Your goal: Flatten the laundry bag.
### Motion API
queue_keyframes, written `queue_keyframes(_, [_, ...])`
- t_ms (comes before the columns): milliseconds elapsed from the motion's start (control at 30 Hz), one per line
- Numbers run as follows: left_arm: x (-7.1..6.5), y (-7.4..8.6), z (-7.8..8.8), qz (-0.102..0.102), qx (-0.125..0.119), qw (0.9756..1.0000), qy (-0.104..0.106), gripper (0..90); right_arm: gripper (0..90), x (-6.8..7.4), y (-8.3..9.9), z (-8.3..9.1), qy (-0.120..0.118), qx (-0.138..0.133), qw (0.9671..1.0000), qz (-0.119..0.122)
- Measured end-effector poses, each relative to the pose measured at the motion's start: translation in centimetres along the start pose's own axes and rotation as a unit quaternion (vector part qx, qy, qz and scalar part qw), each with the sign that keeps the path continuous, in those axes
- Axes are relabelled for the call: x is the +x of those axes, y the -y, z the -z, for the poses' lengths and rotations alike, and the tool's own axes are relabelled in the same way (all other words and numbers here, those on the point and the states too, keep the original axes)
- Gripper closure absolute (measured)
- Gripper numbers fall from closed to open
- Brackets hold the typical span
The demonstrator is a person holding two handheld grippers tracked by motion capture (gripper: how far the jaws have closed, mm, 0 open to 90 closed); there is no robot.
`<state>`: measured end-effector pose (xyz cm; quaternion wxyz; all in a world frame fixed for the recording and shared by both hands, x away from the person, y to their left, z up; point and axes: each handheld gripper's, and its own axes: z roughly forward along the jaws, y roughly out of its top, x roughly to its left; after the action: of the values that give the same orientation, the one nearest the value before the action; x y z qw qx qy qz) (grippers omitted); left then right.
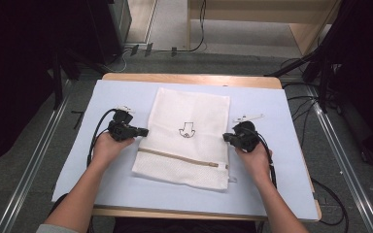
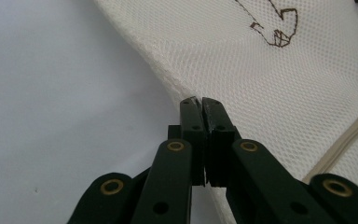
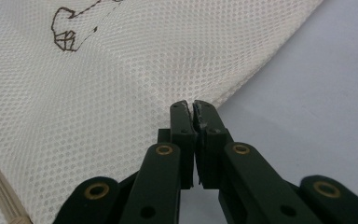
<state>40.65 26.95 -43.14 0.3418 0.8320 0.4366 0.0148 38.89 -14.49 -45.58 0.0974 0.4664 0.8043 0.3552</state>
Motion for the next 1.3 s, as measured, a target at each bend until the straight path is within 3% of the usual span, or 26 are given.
queue_keyframes(300, [-0.9, 0.9, 0.2, 0.009, 0.002, 0.9999, -0.006, 89.4, 88.7, -0.8, -1.3, -0.6, -0.001, 0.004, 1.0000, 0.008])
queue_keyframes(400, [-1.2, 1.3, 0.1, 0.021, 0.001, 0.9998, -0.007, 89.2, 88.7, -1.1, -1.6, -0.8, -0.005, 0.007, 0.9999, 0.008])
queue_keyframes(467, [-1.3, 1.4, 0.1, 0.016, 0.003, 0.9998, -0.010, 89.1, 88.7, -1.2, -1.5, -0.9, -0.009, 0.012, 0.9999, 0.002])
queue_keyframes(867, [-0.5, 1.4, -0.2, 0.026, -0.003, 0.9996, -0.007, 87.8, 86.5, -1.0, -1.1, -0.9, -0.009, 0.021, 0.9997, 0.000])
queue_keyframes(1033, [-0.8, 1.2, 0.6, 0.015, -0.007, 0.9995, -0.025, 70.2, 76.3, -1.2, -0.9, 0.0, -0.010, 0.000, 0.9999, -0.014])
queue_keyframes(1133, [-0.8, 1.0, 1.1, 0.016, -0.011, 0.9996, -0.022, 61.2, 74.1, -1.0, -0.8, 0.6, -0.014, -0.007, 0.9998, -0.014])
queue_keyframes(1300, [-1.5, 0.5, 1.9, 0.006, -0.019, 0.9996, -0.021, 56.1, 73.1, -0.5, -0.5, 1.4, -0.021, -0.011, 0.9997, -0.010])
